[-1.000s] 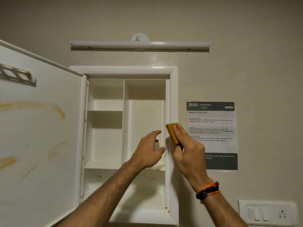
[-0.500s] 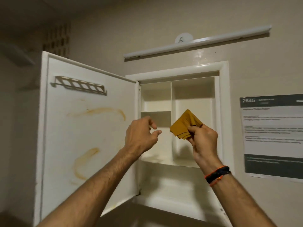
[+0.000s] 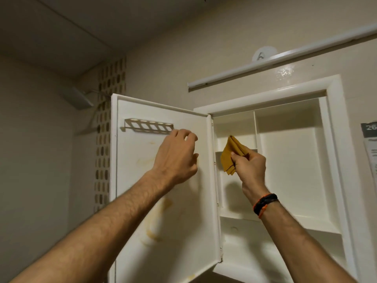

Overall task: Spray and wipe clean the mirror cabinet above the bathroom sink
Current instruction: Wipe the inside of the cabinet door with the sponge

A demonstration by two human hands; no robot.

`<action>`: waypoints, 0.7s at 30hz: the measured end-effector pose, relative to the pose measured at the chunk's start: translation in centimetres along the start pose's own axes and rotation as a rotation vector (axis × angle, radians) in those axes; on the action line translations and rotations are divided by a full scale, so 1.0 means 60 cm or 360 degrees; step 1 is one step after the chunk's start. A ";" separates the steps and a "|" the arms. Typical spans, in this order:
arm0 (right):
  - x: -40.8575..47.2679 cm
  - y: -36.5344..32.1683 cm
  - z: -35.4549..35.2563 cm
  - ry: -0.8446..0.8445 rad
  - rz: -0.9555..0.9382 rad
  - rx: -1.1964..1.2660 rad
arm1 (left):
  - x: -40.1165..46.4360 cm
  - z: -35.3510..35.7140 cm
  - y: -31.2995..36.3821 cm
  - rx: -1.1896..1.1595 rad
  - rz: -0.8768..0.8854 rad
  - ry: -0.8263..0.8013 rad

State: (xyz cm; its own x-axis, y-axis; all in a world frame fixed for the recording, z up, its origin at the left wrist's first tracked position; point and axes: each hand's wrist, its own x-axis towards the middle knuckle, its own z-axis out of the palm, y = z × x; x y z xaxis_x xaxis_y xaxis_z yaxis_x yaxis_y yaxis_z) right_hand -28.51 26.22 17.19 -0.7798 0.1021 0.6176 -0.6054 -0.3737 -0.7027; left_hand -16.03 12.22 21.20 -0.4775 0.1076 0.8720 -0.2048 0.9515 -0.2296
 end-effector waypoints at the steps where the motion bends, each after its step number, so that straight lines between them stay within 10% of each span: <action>1: 0.005 -0.003 0.007 -0.0006 -0.0082 -0.0023 | 0.003 -0.005 -0.002 0.0080 0.0019 0.0016; 21: 0.118 -0.035 0.168 -0.0240 -0.1404 -0.0624 | 0.055 -0.069 -0.059 0.0942 -0.0344 -0.0031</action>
State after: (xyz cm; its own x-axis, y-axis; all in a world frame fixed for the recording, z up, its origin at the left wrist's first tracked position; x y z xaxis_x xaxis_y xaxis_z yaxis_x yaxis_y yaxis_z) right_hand -31.12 18.44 26.61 -0.0094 0.0683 0.9976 -0.9931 0.1164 -0.0173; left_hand -13.35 10.43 26.67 -0.3869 -0.0800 0.9186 -0.7338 0.6300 -0.2542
